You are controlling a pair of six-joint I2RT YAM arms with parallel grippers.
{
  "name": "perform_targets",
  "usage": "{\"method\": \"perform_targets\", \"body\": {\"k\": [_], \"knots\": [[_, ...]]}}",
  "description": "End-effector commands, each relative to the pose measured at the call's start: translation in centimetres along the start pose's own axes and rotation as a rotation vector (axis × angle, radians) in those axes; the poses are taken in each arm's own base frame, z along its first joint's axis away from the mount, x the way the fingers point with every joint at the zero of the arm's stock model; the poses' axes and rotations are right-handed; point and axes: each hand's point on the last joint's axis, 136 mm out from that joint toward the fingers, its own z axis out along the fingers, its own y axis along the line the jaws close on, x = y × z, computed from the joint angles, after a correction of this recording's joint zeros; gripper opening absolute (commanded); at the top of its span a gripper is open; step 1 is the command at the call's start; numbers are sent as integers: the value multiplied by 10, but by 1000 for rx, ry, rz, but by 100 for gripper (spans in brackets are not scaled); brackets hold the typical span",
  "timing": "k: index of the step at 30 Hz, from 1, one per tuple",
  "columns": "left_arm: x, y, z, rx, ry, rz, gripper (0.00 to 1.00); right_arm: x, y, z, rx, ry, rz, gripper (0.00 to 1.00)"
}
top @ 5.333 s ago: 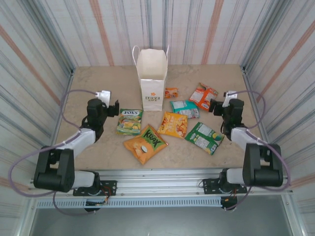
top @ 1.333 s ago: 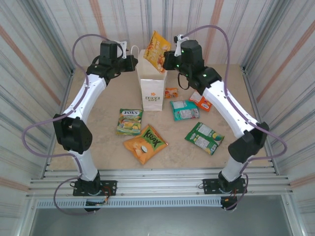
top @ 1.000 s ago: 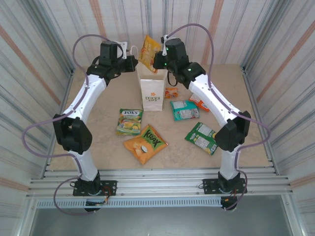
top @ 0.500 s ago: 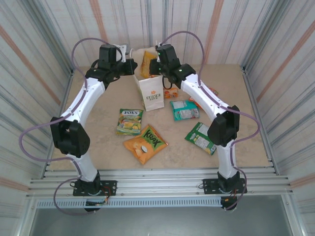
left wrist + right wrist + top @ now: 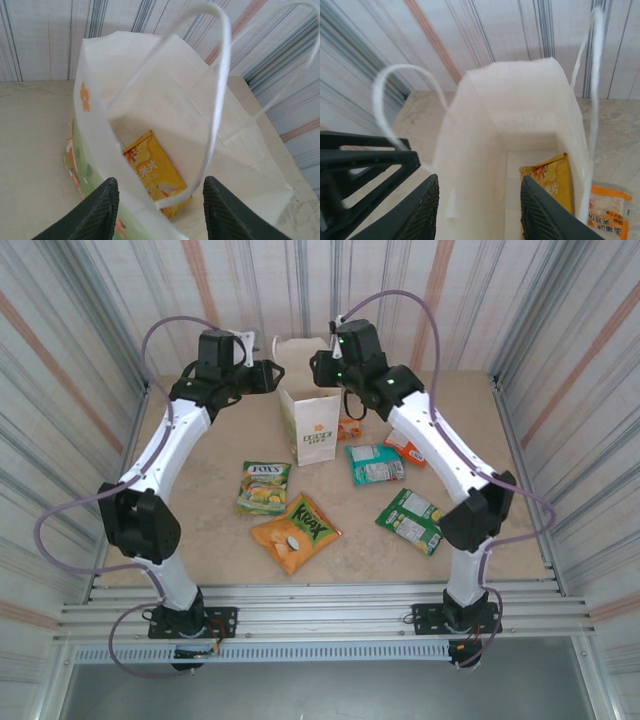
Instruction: Place the snacks into the paper bag
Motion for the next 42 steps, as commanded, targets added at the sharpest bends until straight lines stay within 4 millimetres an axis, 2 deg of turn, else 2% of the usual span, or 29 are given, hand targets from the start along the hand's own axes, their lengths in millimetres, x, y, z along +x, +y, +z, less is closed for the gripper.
{"method": "perform_targets", "body": {"k": [1, 3, 7, 11, 15, 19, 22, 26, 32, 36, 42], "knots": [[-22, -21, -44, 11, -67, 22, 57, 5, 9, -38, -51, 28, -25, 47], [-18, -23, -56, 7, -68, 15, 61, 17, 11, -53, -86, 56, -10, 48], [-1, -24, -81, -10, -52, -1, 63, 59, 4, -76, -92, 137, 65, 50], [33, -17, -103, -47, 5, -33, 63, 105, -6, -97, -99, 221, 248, 50], [80, -11, -116, -51, 75, -105, 62, 156, -11, -107, -109, 287, 424, 50], [138, -3, -117, -60, 173, -172, 59, 215, -12, -118, -59, 406, 543, 54], [183, 0, -113, -66, 252, -207, 57, 255, -6, -125, -46, 505, 595, 55], [235, 1, -100, -50, 377, -259, 54, 302, 8, -122, -53, 621, 687, 57], [288, 6, -86, -73, 487, -276, 50, 362, 18, -112, -24, 779, 743, 59], [315, 14, -78, -94, 559, -297, 47, 385, 14, -105, 10, 831, 761, 59], [339, 25, -69, -127, 620, -306, 47, 410, 4, -94, 49, 870, 787, 59]]}}
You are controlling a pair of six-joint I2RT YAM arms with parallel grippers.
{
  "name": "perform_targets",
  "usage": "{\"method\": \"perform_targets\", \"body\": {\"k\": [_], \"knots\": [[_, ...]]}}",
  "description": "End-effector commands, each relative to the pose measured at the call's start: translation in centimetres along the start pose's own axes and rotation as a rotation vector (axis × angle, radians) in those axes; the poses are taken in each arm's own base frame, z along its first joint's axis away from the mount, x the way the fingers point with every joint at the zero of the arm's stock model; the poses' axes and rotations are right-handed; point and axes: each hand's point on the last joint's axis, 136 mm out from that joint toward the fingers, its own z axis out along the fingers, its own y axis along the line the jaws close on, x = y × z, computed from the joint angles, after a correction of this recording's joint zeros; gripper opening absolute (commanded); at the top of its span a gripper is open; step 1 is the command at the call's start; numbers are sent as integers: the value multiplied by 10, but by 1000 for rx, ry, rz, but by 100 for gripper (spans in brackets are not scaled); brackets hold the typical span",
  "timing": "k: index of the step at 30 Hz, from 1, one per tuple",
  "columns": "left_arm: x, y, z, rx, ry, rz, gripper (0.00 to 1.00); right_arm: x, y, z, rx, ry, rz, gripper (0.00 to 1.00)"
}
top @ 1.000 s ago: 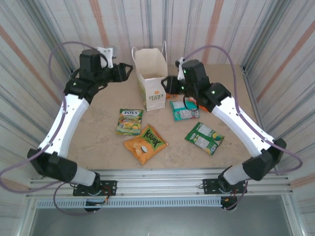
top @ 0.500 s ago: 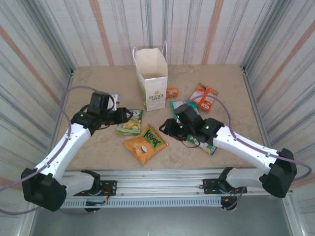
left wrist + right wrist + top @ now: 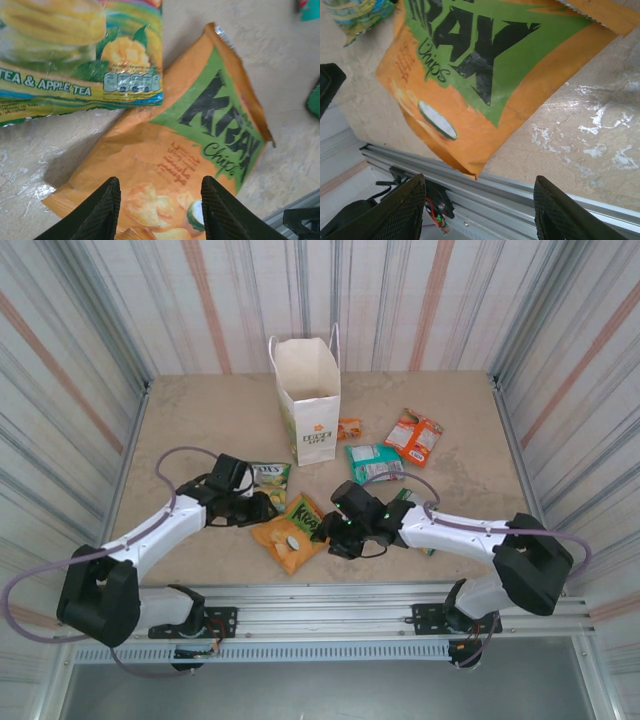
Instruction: Place the snacks into the paper bag
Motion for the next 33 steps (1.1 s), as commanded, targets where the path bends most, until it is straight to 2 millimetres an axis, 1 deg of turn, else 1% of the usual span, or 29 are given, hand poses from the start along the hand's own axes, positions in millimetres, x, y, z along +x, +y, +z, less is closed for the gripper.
{"method": "perform_targets", "body": {"k": [1, 5, 9, 14, 16, 18, 21, 23, 25, 27, 29, 31, 33], "knots": [[6, 3, 12, 0, 24, -10, 47, 1, -5, 14, -8, 32, 52, 59], [15, 10, 23, -16, 62, -19, 46, -4, -7, 24, -5, 42, 55, 59], [26, 15, 35, -22, 100, -19, 40, -17, -10, 28, 8, 30, 40, 59], [39, 10, 44, -20, 154, 12, 35, -43, -14, 29, 23, -13, 20, 59], [46, 5, 46, -8, 172, 26, 35, -58, -13, 29, 14, -31, 2, 59], [50, -2, 46, 9, 183, 39, 35, -70, -10, 26, 5, -47, -26, 59], [56, -11, 45, 31, 194, 50, 35, -92, -2, 18, -22, -89, -91, 59], [59, -17, 43, 50, 195, 59, 35, -105, 1, 9, -34, -116, -109, 58], [60, -22, 39, 60, 186, 54, 37, -113, -3, -3, -27, -141, -117, 59], [55, -27, 31, 72, 155, 31, 38, -115, -10, -16, 2, -160, -135, 59], [49, -29, 21, 69, 106, 17, 40, -111, -18, -26, 31, -163, -154, 61], [41, -27, 11, 53, 51, 9, 41, -102, -22, -31, 30, -151, -169, 61], [34, -22, 3, 38, 11, -5, 42, -90, -23, -32, -1, -123, -178, 61]]}}
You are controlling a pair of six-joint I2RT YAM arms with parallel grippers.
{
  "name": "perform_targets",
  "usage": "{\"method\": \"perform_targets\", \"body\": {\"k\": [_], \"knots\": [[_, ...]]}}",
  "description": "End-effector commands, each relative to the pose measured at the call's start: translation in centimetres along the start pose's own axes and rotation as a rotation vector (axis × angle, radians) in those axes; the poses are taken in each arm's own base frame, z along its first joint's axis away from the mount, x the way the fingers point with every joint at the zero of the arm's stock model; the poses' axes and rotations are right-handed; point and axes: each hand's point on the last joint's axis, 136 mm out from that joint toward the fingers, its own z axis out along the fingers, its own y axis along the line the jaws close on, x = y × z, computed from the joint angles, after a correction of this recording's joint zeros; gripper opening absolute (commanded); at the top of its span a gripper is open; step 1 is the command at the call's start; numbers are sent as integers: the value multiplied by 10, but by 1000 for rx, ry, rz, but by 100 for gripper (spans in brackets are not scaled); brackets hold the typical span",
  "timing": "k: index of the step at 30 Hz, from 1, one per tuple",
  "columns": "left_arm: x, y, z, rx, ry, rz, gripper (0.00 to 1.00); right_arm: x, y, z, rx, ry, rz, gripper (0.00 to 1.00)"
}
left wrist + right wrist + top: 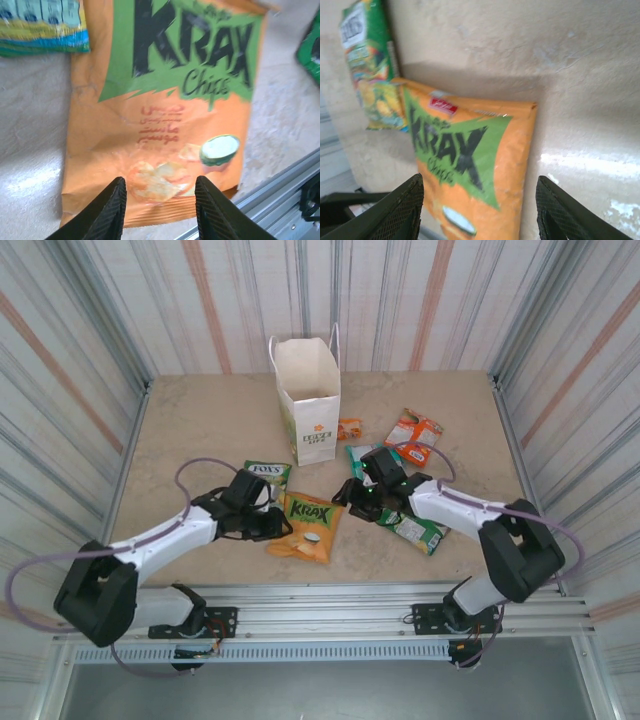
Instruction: Place the snacks into the paper bag
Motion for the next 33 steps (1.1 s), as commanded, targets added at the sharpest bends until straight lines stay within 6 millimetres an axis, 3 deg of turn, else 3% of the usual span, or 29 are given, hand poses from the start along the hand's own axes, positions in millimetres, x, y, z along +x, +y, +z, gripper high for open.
{"method": "perform_targets", "body": {"k": [1, 6, 11, 20, 33], "knots": [[-4, 16, -13, -61, -51, -62, 42, 27, -13, -6, 11, 68, -50, 61], [-7, 39, -14, -99, -58, -97, 40, 54, -8, 3, -40, 137, -60, 60], [-7, 43, -2, -95, -17, -78, 36, 65, -10, 17, -71, 167, -20, 59], [0, 48, 23, -77, 42, -93, 29, 66, -23, 31, -75, 182, 6, 58], [11, 47, 45, -87, 106, -64, 26, 62, -30, 53, -164, 187, 39, 58]]}}
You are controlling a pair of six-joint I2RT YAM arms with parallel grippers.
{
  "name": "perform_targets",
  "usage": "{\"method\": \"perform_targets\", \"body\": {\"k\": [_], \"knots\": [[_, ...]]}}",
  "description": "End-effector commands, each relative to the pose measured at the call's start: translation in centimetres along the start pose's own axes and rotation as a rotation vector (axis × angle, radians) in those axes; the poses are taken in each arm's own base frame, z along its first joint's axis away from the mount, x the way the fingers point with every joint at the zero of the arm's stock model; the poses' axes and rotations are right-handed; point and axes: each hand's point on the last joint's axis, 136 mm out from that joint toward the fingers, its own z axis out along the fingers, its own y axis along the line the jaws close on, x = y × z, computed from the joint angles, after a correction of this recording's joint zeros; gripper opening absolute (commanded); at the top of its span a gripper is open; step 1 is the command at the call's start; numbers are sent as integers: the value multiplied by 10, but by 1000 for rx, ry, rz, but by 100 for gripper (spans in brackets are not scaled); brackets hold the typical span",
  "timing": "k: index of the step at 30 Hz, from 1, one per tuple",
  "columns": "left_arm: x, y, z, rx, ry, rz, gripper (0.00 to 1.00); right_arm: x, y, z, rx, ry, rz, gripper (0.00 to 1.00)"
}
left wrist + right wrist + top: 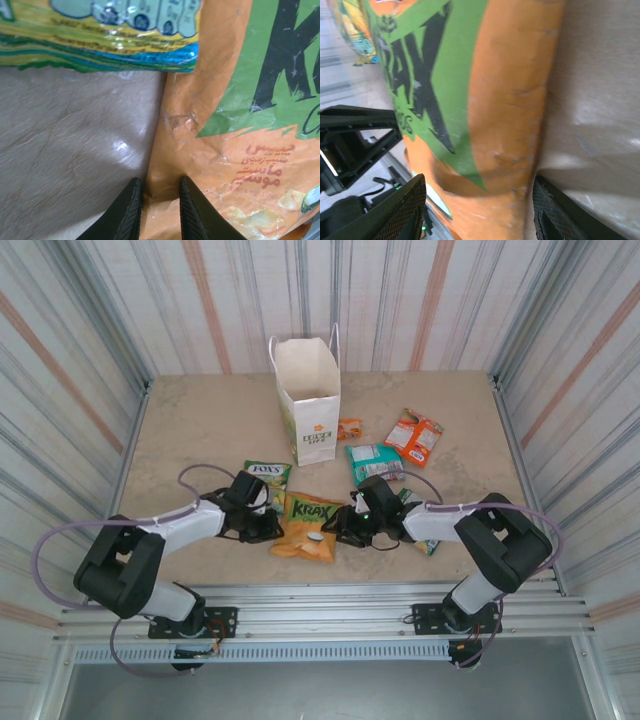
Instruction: Place the snacks into the paper bag
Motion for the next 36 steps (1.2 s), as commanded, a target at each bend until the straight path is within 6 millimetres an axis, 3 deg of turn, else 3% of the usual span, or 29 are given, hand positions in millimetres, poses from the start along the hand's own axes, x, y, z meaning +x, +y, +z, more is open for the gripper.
{"method": "perform_targets", "body": {"k": [1, 8, 17, 20, 25, 31, 36], "knots": [[8, 2, 9, -14, 36, 18, 25, 0, -12, 8, -13, 3, 37, 58], [7, 0, 13, -24, 47, 29, 25, -4, -7, 16, -75, -4, 15, 58], [2, -4, 13, -33, 42, 34, 25, -13, 20, 12, -184, -45, -69, 56], [0, -6, 12, -33, 36, 36, 25, -13, 23, 10, -192, -52, -83, 52], [-4, -9, 8, -35, 25, 43, 25, -13, 23, 8, -184, -57, -94, 38], [-12, -19, -9, -31, -10, 56, 28, -14, 26, -5, -154, -89, -122, 24], [-33, -42, -47, -7, -102, 93, 33, -15, 40, -27, -120, -135, -200, 15]]}}
